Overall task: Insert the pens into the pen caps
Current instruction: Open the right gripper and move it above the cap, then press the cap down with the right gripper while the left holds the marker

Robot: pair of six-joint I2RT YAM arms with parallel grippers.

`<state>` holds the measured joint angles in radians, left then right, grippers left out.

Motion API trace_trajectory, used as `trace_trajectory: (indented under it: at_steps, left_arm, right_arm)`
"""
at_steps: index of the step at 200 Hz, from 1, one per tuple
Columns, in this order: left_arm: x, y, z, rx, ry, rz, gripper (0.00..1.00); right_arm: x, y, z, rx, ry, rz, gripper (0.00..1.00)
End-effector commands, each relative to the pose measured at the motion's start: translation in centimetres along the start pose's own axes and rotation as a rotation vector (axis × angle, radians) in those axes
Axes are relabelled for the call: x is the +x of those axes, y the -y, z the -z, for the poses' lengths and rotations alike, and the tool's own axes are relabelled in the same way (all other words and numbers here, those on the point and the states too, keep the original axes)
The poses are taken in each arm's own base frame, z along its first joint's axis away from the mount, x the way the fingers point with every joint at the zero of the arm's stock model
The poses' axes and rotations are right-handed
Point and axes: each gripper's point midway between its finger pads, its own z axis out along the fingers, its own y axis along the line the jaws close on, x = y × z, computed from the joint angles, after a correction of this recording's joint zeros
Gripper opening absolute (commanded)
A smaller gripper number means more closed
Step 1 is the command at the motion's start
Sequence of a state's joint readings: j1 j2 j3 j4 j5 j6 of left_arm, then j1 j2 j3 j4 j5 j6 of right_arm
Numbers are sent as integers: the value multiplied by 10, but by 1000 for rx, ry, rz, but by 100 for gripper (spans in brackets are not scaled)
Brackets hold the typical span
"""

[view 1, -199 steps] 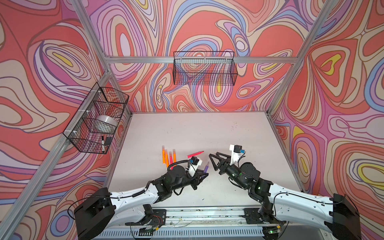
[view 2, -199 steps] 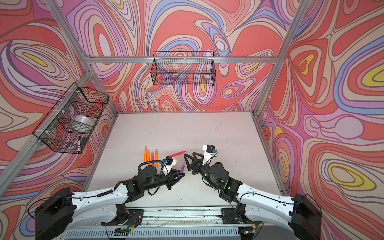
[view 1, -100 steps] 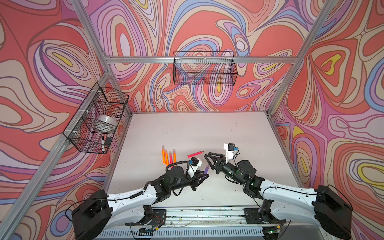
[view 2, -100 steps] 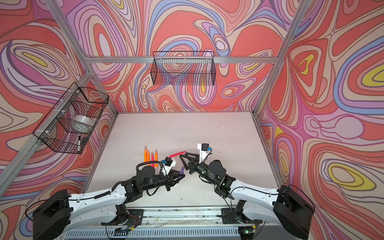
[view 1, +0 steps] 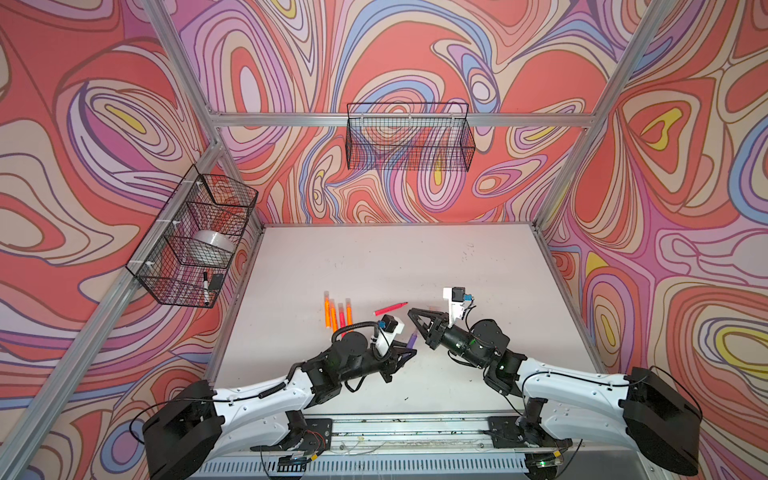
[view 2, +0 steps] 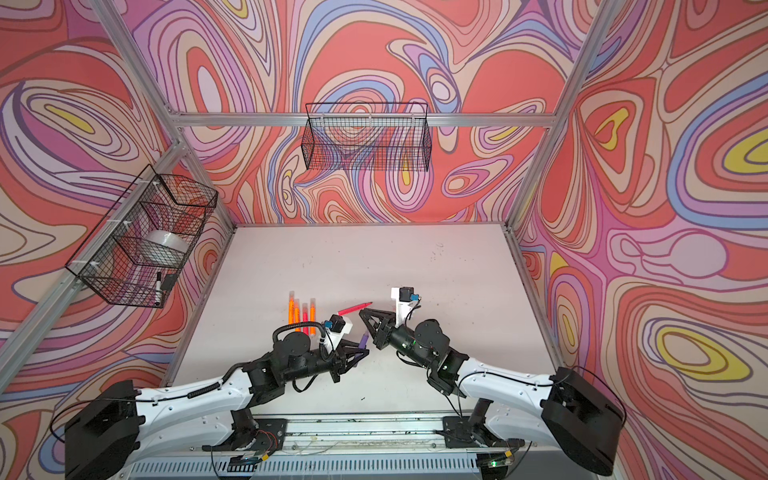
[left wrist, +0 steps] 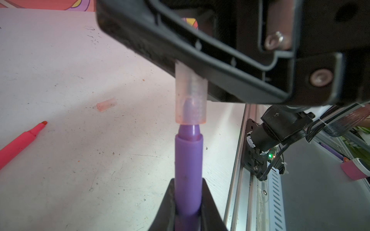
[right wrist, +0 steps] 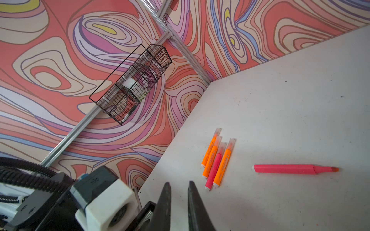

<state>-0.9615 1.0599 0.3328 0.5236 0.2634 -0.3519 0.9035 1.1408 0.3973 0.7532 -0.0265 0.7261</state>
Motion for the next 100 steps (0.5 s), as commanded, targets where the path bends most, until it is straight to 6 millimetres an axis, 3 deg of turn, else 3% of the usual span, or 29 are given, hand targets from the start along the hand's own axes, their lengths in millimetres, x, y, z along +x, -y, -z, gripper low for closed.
trace_trajectory:
  at_steps: [1,46,100]
  left_arm:
    - [-13,-3,1,-37,25,-27,0]
    - [-26,-16,2,-131,41,-21,0]
    - [-48,-35,10,-284,80,-70,0]
  right_arm:
    - [4,4,-4,25,-25,-6,0]
    - [16,6,-4,92,-50,39,0]
    - [30,26,-3,290,-93,-18,0]
